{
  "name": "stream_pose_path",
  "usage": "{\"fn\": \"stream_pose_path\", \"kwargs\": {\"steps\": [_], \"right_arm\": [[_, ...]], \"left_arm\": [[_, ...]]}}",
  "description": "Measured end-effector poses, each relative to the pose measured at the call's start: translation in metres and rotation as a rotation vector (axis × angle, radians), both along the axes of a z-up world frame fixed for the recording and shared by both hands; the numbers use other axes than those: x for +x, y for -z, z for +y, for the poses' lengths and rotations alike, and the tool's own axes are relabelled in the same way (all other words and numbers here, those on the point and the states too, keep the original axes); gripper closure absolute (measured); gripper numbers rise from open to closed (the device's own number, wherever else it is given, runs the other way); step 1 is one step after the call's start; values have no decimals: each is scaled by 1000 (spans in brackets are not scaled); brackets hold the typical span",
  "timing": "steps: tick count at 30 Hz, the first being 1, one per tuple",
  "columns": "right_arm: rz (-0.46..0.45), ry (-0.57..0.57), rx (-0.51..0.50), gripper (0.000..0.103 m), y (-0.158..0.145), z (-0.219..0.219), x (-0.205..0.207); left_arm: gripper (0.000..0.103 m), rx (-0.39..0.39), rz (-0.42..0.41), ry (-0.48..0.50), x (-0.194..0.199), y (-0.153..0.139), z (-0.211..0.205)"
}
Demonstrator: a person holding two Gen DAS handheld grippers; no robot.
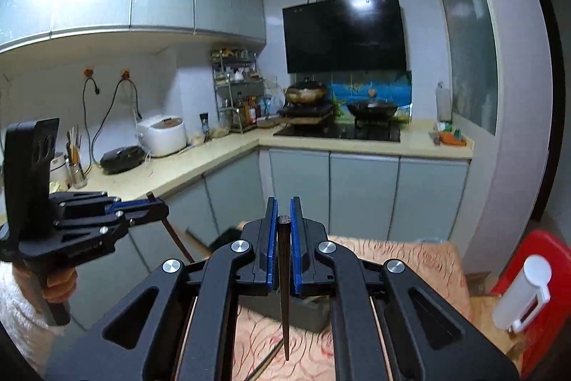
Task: Organize utensils
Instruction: 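Lift both held chopsticks and carry them over the utensil holder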
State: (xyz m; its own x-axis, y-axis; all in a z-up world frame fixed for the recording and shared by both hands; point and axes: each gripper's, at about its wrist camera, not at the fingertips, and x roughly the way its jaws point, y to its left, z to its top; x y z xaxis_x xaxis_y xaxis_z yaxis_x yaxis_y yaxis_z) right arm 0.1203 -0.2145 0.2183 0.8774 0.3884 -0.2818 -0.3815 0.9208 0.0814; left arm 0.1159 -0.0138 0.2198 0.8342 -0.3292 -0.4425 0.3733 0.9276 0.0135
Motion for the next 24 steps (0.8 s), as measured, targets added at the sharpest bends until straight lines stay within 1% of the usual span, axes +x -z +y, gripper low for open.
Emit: {"fn": "stream_pose_path", "kwargs": {"steps": [5,10,14,17,20,24], "right_arm": [[-36,26,2,95,-19,3,24],[-46,59,8,95,-23,8,53],[-53,78,9,95,-16,13,71],[-44,86,-3,95,-4,17,82],[-20,81,-15,95,9,20,85],[5,79,-31,95,24,18,83]], "left_arm": [[96,-6,-40,-26,17,-23,-9],[96,-33,-48,-70,43,-30,-12],[96,-53,-37,-87,60,-22,-15],[96,-60,-11,-94,72,-6,-17],[96,-36,14,-90,79,12,-19],[96,-10,32,-85,81,29,-20]]}}
